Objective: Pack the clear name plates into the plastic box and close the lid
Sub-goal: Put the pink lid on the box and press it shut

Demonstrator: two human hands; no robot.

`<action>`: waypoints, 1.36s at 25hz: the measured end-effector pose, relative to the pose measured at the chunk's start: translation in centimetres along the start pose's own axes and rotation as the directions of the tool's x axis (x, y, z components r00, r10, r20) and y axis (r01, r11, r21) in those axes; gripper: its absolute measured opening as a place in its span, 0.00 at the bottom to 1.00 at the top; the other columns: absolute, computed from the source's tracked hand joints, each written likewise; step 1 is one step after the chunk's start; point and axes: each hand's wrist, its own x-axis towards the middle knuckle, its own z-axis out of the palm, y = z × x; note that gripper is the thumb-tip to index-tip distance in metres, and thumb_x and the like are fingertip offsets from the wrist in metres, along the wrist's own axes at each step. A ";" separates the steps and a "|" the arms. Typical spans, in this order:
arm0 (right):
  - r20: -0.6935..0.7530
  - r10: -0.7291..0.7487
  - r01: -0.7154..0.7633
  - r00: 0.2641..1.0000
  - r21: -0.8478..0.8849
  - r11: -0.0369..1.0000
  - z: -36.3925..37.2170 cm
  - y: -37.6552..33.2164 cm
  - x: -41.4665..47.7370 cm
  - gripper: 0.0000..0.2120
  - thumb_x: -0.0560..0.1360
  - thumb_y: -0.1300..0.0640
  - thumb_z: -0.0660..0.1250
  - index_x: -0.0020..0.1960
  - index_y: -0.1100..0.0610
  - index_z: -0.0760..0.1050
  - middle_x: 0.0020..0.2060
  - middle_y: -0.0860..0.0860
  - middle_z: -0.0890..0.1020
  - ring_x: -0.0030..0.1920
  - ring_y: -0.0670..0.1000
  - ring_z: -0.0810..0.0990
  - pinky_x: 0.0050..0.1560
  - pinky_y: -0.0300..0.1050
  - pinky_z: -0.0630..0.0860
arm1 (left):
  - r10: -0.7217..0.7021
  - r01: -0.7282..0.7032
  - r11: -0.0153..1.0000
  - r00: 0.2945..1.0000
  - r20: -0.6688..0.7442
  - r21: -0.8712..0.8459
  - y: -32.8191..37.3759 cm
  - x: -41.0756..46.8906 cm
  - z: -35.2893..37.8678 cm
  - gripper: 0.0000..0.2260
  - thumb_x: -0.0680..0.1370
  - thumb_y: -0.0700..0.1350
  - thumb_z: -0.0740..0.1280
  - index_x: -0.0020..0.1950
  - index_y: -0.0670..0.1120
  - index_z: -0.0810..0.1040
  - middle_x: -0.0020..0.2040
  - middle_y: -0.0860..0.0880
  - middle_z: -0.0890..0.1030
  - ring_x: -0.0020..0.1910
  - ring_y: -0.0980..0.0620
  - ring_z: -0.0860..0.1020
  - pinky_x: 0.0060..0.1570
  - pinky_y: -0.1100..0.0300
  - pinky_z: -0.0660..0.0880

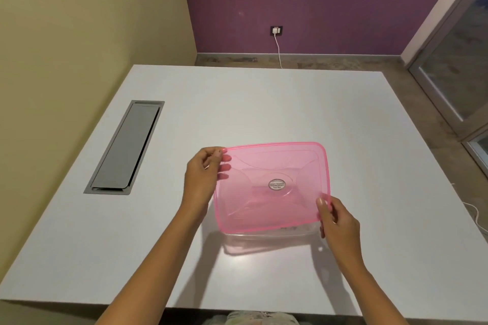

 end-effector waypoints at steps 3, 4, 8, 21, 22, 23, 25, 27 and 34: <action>-0.001 0.070 -0.070 0.998 -0.034 0.997 0.0 1.2 -0.2 0.13 0.78 0.48 0.62 0.55 0.53 0.78 0.36 0.60 0.79 0.34 0.55 0.77 0.38 0.44 0.75 | -0.079 0.065 0.991 0.989 0.127 0.115 -1.5 1.2 0.3 0.10 0.80 0.40 0.60 0.58 0.42 0.78 0.46 0.46 0.83 0.41 0.52 0.81 0.44 0.61 0.79; -0.011 0.088 -0.089 0.996 -0.051 0.995 0.2 1.6 -0.2 0.14 0.78 0.48 0.62 0.56 0.54 0.78 0.36 0.59 0.80 0.36 0.56 0.79 0.40 0.44 0.74 | -0.097 0.073 0.984 0.984 0.150 0.163 -2.0 1.7 0.3 0.11 0.80 0.39 0.61 0.59 0.41 0.78 0.47 0.44 0.83 0.42 0.51 0.81 0.46 0.60 0.79; -0.092 0.162 -0.170 0.983 -0.083 0.982 1.3 1.8 -0.5 0.14 0.77 0.48 0.63 0.50 0.59 0.79 0.33 0.60 0.81 0.30 0.48 0.81 0.28 0.31 0.72 | -0.089 0.034 0.915 0.989 0.119 0.403 -4.2 3.2 0.5 0.11 0.79 0.40 0.62 0.60 0.43 0.79 0.51 0.44 0.84 0.44 0.49 0.80 0.47 0.61 0.77; -0.002 0.243 -0.212 0.970 -0.497 0.842 2.1 2.1 0.5 0.21 0.78 0.43 0.59 0.52 0.61 0.77 0.45 0.59 0.80 0.40 0.60 0.82 0.46 0.50 0.78 | 0.042 -0.047 0.795 0.999 0.023 0.605 -8.1 5.0 1.4 0.12 0.78 0.45 0.65 0.59 0.43 0.78 0.52 0.40 0.78 0.47 0.48 0.75 0.50 0.62 0.67; 0.008 0.237 -0.196 0.972 -0.532 0.824 2.0 2.1 0.7 0.22 0.77 0.42 0.59 0.50 0.61 0.77 0.45 0.60 0.81 0.40 0.59 0.81 0.46 0.49 0.78 | 0.056 -0.054 0.789 0.998 0.016 0.612 -8.2 4.9 1.5 0.13 0.78 0.46 0.65 0.60 0.43 0.78 0.53 0.40 0.76 0.48 0.48 0.75 0.51 0.62 0.66; 0.016 0.235 -0.184 0.972 -0.572 0.799 1.9 2.1 1.0 0.23 0.77 0.41 0.58 0.47 0.61 0.77 0.45 0.60 0.81 0.41 0.59 0.79 0.44 0.48 0.76 | 0.065 -0.059 0.782 0.998 0.012 0.620 -8.4 4.9 1.5 0.13 0.78 0.46 0.64 0.60 0.43 0.77 0.54 0.40 0.75 0.51 0.47 0.75 0.51 0.62 0.66; 0.025 0.256 -0.188 0.966 -0.608 0.771 1.8 1.8 2.0 0.24 0.77 0.39 0.58 0.46 0.60 0.77 0.48 0.59 0.80 0.43 0.59 0.78 0.42 0.46 0.72 | 0.058 -0.044 0.780 0.998 -0.002 0.624 -8.8 4.7 1.5 0.13 0.79 0.47 0.63 0.61 0.42 0.76 0.56 0.39 0.74 0.55 0.44 0.74 0.53 0.61 0.65; 0.023 0.269 -0.212 0.963 -0.556 0.804 2.1 1.3 3.7 0.24 0.77 0.39 0.56 0.54 0.59 0.77 0.53 0.59 0.79 0.50 0.60 0.78 0.46 0.47 0.71 | 0.019 -0.004 0.796 1.000 -0.019 0.606 -9.0 4.4 1.6 0.14 0.80 0.48 0.60 0.61 0.41 0.75 0.57 0.39 0.73 0.56 0.43 0.74 0.53 0.58 0.66; 0.088 0.053 -0.021 0.995 -0.325 0.945 4.9 -1.4 10.9 0.22 0.82 0.50 0.47 0.53 0.60 0.76 0.50 0.61 0.80 0.51 0.61 0.76 0.53 0.51 0.70 | -0.091 0.113 0.817 0.994 -0.067 0.566 -10.7 1.7 1.2 0.17 0.81 0.51 0.54 0.64 0.43 0.71 0.57 0.40 0.73 0.53 0.42 0.75 0.51 0.55 0.69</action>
